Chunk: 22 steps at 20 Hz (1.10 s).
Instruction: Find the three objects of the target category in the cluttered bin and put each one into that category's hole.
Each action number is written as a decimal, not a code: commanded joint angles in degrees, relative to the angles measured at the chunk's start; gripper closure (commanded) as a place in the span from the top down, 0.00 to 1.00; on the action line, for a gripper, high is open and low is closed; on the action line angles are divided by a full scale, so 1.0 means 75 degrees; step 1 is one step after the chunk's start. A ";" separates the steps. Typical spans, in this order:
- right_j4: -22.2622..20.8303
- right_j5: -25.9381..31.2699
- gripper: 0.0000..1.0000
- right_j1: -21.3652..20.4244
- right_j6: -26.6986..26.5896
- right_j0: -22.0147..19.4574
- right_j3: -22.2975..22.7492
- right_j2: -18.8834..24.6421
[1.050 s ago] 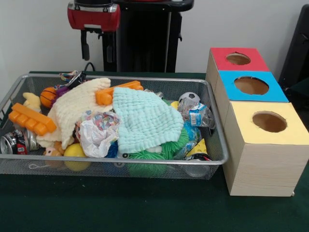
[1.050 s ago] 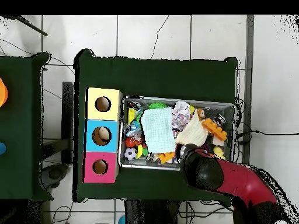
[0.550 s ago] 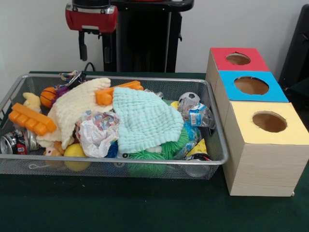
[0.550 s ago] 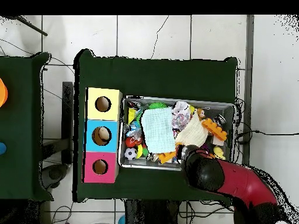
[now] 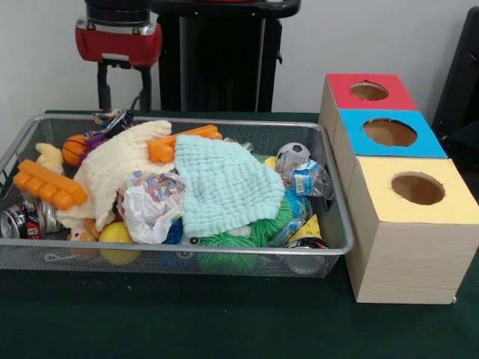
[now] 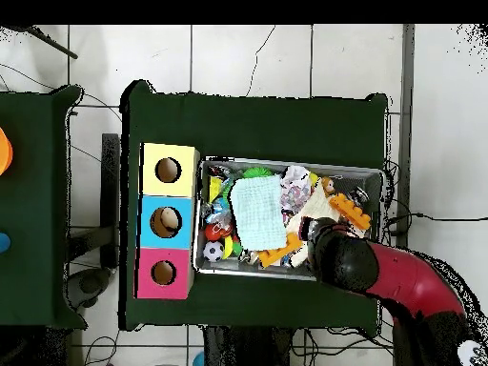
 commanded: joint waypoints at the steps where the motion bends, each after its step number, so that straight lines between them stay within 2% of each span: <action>1: 0.0088 0.1018 1.00 0.0510 0.0161 -0.0090 -0.1419 0.0241; 8: 0.0172 0.1671 1.00 0.0671 -0.0116 -0.0175 -0.2172 0.0370; 13: -0.0017 0.1684 1.00 0.0918 -0.0139 -0.0112 -0.2510 0.0334; 15: -0.0105 0.1533 1.00 0.1075 -0.0071 -0.0099 -0.2484 0.0286; 19: -0.0488 0.0650 1.00 0.1516 0.0112 -0.0081 -0.2252 0.0120; 22: -0.0699 0.0282 1.00 0.1738 0.0297 0.0057 -0.2258 -0.0093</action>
